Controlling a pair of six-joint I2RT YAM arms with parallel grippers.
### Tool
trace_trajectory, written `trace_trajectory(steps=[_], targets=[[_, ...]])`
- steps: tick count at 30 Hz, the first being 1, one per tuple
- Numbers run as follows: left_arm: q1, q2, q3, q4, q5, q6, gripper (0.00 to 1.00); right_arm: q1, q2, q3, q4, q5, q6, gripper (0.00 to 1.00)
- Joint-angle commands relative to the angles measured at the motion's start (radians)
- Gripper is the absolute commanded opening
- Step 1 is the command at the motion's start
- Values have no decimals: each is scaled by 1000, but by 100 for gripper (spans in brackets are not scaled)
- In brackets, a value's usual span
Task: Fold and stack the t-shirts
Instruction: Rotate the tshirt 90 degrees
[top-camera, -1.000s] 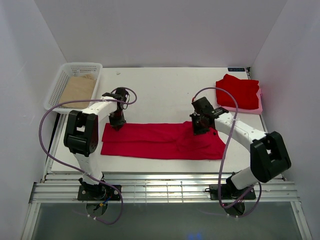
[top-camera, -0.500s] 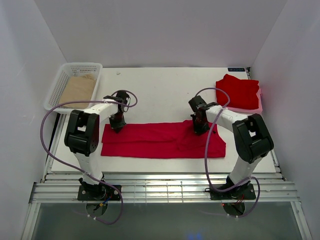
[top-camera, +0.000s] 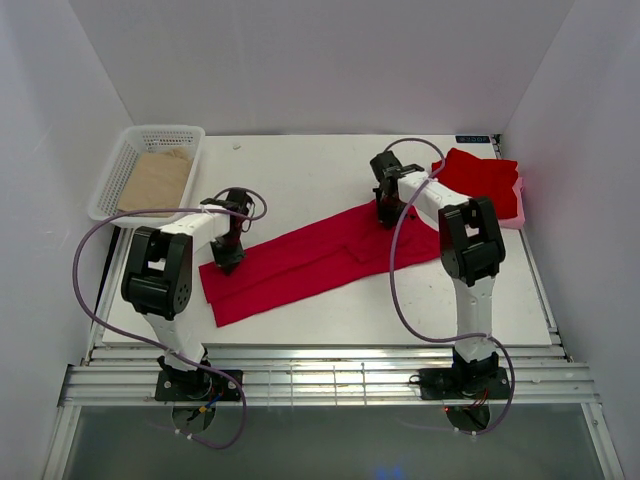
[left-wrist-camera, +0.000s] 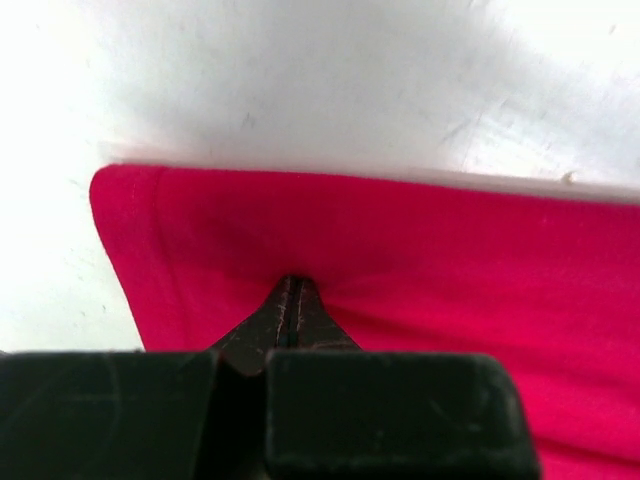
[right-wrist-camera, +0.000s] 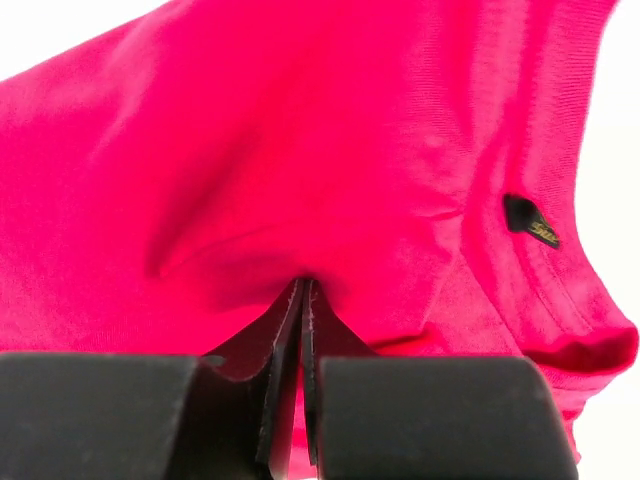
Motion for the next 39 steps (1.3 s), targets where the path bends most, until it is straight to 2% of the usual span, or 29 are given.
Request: trace_trajectory(steps=[1, 6, 11, 15, 23, 27, 36, 39], targets=[[6, -47, -49, -59, 57, -45, 0, -46, 39, 101, -36, 25, -28, 8], [-50, -136, 5, -64, 77, -55, 0, -55, -44, 104, 1, 28, -57, 8], [-141, -162, 161, -65, 112, -61, 0, -57, -125, 46, 18, 8, -69, 31], [-172, -144, 209, -60, 144, -78, 0, -58, -129, 3, 18, -1, -80, 38], [-190, -157, 170, -10, 190, -69, 0, -64, -92, -25, -15, 14, -72, 39], [-216, -167, 172, 114, 322, -43, 0, -77, -109, -71, -8, 16, -75, 39], [-345, 40, 443, 159, 393, -26, 0, -87, -125, -138, -2, -18, -68, 38], [-367, 91, 509, 159, 408, -38, 0, -87, -141, -161, 2, -27, -66, 28]])
